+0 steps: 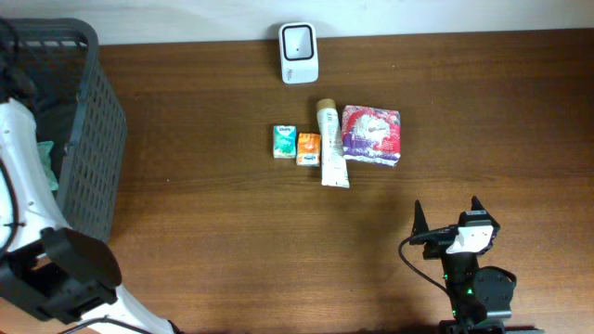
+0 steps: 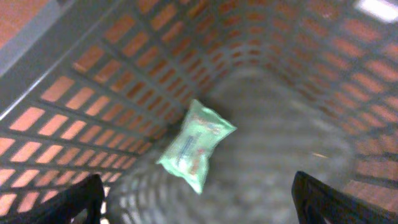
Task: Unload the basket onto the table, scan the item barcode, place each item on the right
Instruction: 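Reach into the basket and grasp the light green pouch with the left gripper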
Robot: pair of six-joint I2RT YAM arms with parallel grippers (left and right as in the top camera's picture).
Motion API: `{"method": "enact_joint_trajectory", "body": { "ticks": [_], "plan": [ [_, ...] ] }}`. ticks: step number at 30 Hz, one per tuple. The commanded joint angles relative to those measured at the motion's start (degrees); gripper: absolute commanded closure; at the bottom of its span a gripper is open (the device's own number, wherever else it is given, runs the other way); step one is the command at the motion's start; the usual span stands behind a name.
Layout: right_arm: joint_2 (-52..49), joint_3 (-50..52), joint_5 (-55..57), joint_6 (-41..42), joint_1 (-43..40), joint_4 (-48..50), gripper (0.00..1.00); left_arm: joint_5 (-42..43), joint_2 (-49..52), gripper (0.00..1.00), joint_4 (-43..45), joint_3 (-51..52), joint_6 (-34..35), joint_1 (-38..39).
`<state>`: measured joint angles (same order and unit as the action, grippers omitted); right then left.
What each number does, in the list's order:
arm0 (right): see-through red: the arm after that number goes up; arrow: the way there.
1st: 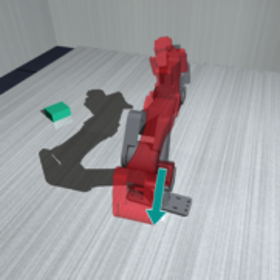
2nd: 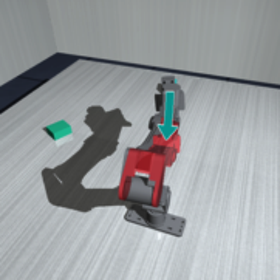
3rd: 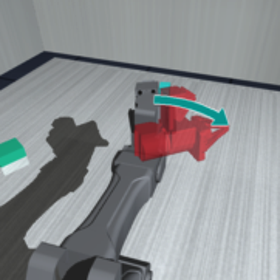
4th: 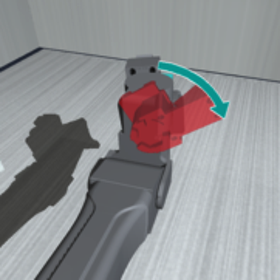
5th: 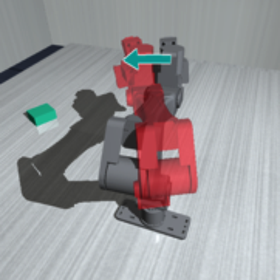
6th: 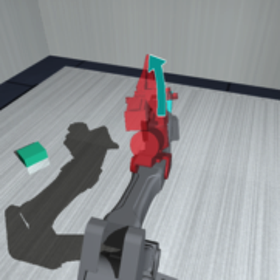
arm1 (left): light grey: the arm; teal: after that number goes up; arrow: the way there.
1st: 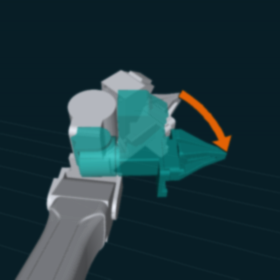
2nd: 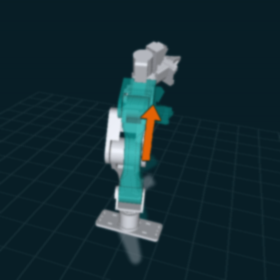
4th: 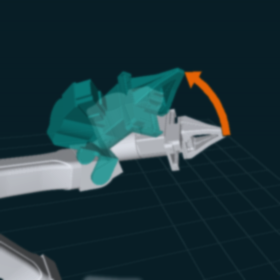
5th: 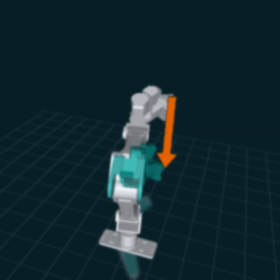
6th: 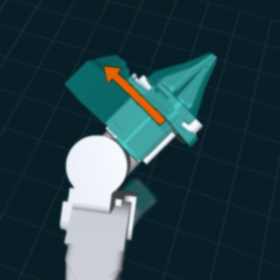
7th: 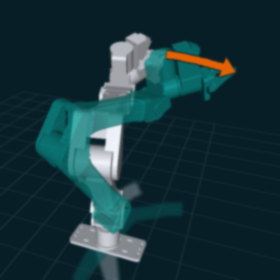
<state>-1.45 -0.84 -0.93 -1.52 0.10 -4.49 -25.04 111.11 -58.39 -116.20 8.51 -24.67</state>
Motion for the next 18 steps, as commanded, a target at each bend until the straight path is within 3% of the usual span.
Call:
{"method": "enact_joint_trajectory", "body": {
  "ticks": [1, 4, 5, 6, 8, 18],
  "plan": [
    [0.22, 0.52, 0.74, 0.02, 0.37, -0.11, 0.01, 1.05, -0.44, 0.09, 4.79, 5.51, -9.20, -3.39],
    [0.22, 0.52, 0.74, 0.02, 0.37, -0.11, 0.01, 11.02, -0.44, 0.16, 9.57, 10.51, -21.05, -4.39],
    [0.22, 0.52, 0.74, 0.02, 0.37, -0.11, 0.01, 10.75, -0.42, 0.16, 10.91, 11.89, -22.29, -4.37],
    [0.22, 0.52, 0.74, 0.02, 0.37, -0.11, 0.01, 10.71, -0.42, 0.24, 12.46, 13.20, -22.36, -4.37],
    [0.22, 0.52, 0.74, 0.02, 0.37, -0.11, 0.01, 10.69, -0.39, 0.26, 14.93, 15.58, -22.36, -4.37],
    [0.22, 0.52, 0.74, 0.02, 0.37, -0.11, 0.01, 3.74, 8.22, 0.22, 16.24, 18.69, -26.21, -4.85]
  ]
}}
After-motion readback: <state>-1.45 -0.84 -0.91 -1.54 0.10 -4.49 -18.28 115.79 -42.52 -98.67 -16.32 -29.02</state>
